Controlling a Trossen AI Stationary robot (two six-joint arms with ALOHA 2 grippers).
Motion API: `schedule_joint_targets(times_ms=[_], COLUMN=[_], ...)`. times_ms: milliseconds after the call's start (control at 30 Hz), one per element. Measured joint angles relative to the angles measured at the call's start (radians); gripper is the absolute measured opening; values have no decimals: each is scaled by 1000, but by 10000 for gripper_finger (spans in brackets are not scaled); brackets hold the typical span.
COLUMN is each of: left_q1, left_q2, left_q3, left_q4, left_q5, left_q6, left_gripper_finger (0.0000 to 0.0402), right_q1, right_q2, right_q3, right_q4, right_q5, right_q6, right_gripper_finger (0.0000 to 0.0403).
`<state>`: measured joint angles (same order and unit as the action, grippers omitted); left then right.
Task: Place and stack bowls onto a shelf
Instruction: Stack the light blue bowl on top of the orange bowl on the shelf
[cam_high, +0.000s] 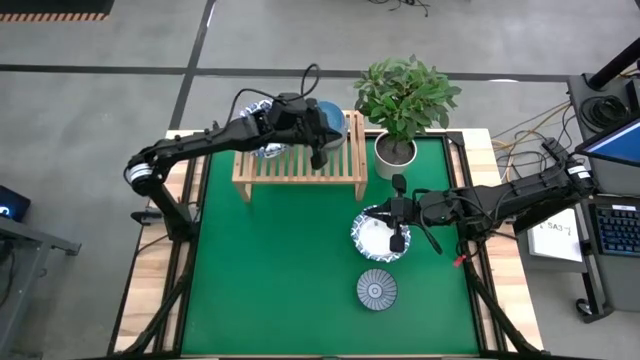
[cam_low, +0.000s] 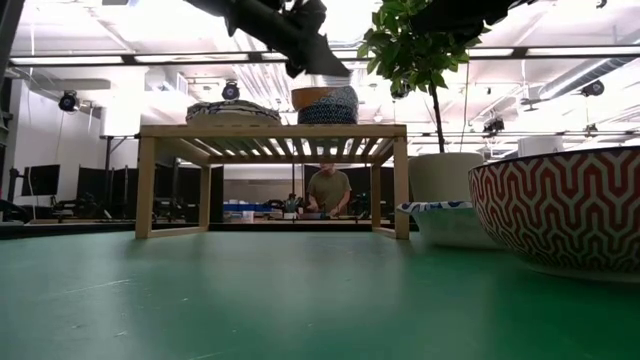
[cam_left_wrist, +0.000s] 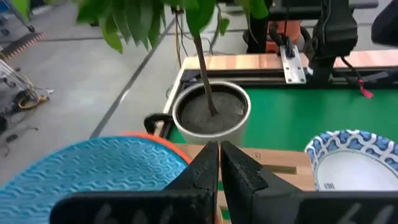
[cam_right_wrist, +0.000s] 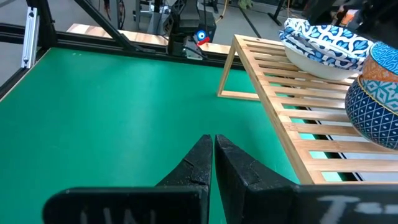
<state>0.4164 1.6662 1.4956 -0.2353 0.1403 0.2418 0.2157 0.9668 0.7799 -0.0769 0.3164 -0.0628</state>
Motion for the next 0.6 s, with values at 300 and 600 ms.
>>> schedule_joint_targets(times_ms=[300,600], left_q1=[0,5], left_q2=[-48,-144], left_q3=[0,0], left_q4=[-48,-235], left_q5=[-5,-71], left_q6=[50,244], left_gripper_finger=[0,8], right_q1=[0,0], right_q2=[0,0], right_q3=[0,0], right_q4=[-1,1], right_q5=[0,1], right_q6=[16,10], right_gripper_finger=[9,9])
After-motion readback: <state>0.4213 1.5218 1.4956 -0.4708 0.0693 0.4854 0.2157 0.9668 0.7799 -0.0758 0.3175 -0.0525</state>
